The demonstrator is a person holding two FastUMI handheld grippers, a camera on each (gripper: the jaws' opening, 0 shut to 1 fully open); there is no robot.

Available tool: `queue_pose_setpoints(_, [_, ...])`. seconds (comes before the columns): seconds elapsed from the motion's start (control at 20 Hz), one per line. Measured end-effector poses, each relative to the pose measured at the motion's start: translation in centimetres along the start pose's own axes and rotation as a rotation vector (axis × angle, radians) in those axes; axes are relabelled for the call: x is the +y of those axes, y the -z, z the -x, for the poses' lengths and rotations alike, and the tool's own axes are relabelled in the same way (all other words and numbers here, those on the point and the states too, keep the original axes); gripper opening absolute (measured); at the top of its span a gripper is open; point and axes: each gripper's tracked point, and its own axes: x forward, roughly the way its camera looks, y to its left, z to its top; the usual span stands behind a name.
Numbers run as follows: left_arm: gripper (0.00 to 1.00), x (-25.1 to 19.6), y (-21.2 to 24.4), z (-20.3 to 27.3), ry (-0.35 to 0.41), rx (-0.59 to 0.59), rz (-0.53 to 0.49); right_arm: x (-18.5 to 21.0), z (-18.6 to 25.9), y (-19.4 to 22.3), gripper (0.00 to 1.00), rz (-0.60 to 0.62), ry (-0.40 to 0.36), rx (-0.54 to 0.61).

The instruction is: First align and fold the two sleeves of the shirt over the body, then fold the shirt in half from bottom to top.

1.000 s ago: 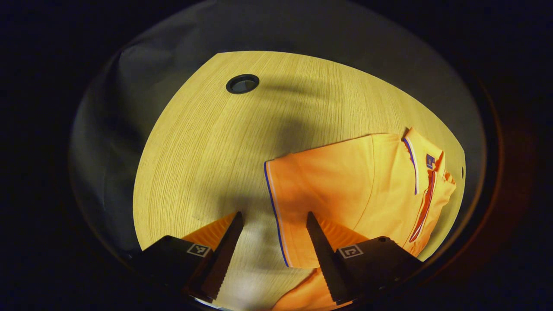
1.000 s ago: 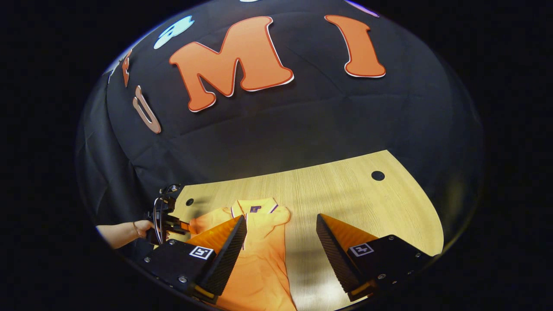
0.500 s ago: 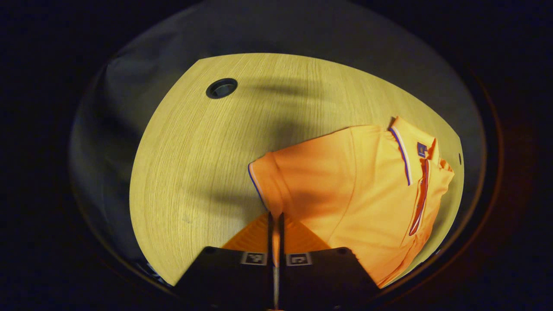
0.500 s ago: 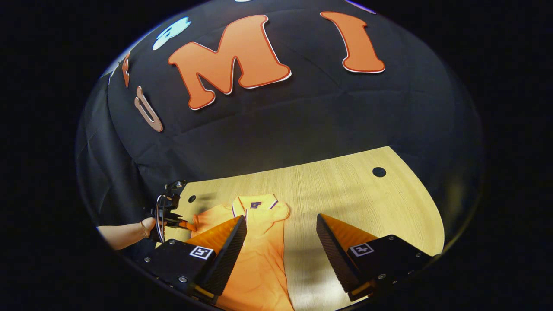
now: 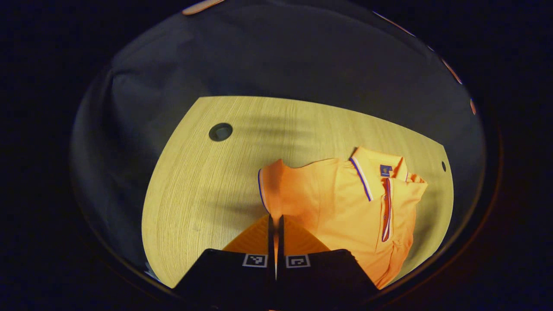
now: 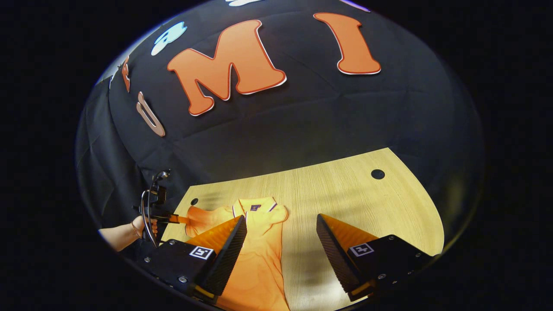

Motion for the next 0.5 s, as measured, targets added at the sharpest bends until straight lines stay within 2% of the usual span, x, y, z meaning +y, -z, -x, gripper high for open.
queue_pose_setpoints(0.2, [0.01, -6.2, -1.5, 2.5, 0.068, -0.037, -0.091, -0.6, 0.8, -0.1, 0.98, 0.000, -0.008, -0.007])
queue_pose_setpoints(0.35, [0.01, -10.8, -1.7, 2.7, 0.113, -0.030, -0.157, -1.6, 1.8, -0.2, 0.98, 0.004, -0.003, -0.020])
queue_pose_setpoints(0.5, [0.01, -15.3, -0.7, 1.6, 0.161, 0.010, -0.175, -3.1, 2.4, -0.3, 0.98, -0.015, 0.015, -0.032])
